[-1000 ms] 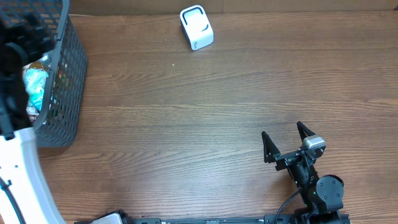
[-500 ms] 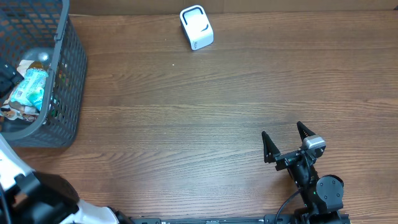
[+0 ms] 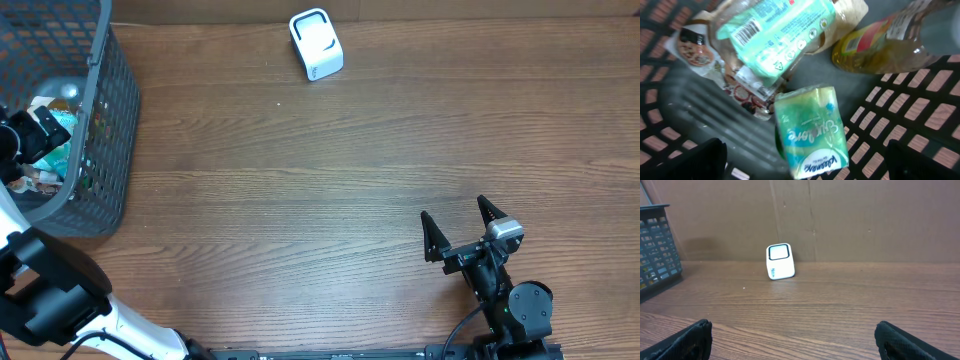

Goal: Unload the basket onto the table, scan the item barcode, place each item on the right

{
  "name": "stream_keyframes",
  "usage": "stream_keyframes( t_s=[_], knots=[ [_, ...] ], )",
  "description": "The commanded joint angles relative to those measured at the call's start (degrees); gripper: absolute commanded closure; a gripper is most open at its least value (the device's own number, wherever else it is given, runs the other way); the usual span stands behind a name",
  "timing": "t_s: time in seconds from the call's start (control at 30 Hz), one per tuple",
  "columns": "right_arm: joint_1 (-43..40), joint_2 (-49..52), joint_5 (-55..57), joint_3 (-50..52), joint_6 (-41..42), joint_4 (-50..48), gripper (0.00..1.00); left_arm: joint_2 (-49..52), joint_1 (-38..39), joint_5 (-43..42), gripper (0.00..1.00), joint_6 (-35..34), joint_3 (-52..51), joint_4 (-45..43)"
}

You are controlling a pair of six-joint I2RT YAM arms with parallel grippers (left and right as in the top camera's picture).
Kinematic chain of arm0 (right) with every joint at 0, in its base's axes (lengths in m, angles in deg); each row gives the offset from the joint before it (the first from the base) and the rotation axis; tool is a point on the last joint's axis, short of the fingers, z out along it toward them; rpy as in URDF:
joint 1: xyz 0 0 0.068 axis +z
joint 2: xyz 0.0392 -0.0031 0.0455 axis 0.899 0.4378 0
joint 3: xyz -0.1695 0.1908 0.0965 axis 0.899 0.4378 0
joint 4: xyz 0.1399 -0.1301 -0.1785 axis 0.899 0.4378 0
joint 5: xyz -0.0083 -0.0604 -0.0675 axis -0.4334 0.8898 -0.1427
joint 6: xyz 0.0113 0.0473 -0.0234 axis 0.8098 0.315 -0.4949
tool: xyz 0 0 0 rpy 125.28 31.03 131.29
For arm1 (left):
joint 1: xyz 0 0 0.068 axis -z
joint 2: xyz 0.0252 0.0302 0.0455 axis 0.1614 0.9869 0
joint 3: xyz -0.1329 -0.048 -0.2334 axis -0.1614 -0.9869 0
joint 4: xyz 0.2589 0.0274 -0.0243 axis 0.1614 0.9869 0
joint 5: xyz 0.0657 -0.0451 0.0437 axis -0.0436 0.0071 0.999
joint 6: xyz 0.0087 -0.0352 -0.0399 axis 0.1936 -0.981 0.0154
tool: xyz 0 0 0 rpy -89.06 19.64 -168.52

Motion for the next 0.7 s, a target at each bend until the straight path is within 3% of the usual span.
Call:
stream_keyframes(
  t_s=[0.0, 0.67],
  knots=[
    [0.3, -0.5, 0.4, 0.6, -0.3, -0.2, 0.00, 2.5, 1.0, -1.2, 0.00, 2.2, -0.1, 0.7],
    [0.3, -0.5, 0.4, 0.6, -0.3, -0.2, 0.00, 11.1, 2.9, 2.4, 0.00, 2.5, -0.2, 4.2]
  ],
)
